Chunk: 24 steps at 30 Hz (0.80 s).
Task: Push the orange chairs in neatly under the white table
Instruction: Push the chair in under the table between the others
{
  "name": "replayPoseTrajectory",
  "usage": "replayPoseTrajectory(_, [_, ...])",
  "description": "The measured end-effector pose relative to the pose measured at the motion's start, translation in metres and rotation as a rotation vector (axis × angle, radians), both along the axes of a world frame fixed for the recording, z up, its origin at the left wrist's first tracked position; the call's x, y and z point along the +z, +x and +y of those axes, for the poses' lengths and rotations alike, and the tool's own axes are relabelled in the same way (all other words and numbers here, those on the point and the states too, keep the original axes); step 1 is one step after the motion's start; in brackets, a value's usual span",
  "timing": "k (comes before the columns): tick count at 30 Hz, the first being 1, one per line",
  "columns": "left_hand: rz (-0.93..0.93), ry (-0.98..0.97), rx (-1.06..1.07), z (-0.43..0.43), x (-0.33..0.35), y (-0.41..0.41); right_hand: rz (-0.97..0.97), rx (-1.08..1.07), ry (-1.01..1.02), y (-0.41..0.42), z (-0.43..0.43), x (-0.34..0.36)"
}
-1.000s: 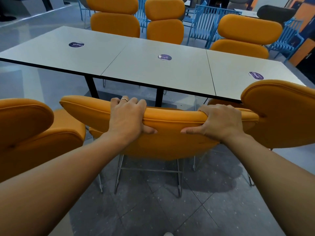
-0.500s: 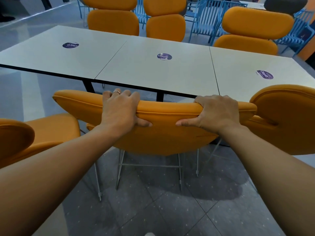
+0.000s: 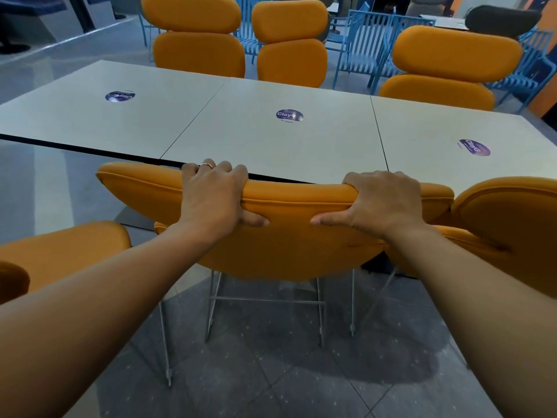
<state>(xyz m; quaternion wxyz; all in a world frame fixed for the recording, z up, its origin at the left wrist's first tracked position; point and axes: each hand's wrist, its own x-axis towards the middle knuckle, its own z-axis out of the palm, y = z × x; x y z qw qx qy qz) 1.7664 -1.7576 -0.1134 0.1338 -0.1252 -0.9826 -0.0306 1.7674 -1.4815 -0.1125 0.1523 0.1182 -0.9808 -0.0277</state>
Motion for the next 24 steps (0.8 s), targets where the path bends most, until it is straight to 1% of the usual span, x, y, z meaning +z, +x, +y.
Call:
replayPoseTrajectory(6, [0.014,-0.013,0.004,0.005,-0.002,-0.032,0.009,-0.013,0.005,-0.031,0.004,-0.001])
replayPoseTrajectory(11, [-0.01,-0.024,0.018,0.006,0.0,-0.047,-0.001,-0.015,0.012,-0.045,0.005,-0.002])
replayPoseTrajectory(15, [-0.046,0.004,0.016,0.004,0.001,-0.042,-0.021,-0.017,0.004,-0.043,0.005,-0.001])
replayPoseTrajectory(21, [-0.146,0.101,0.028,0.005,0.004,-0.024,-0.025,-0.062,-0.009,-0.029,0.0,0.001])
replayPoseTrajectory(24, [-0.183,0.132,0.01,-0.001,0.01,-0.009,-0.072,-0.075,-0.042,-0.021,-0.005,0.004])
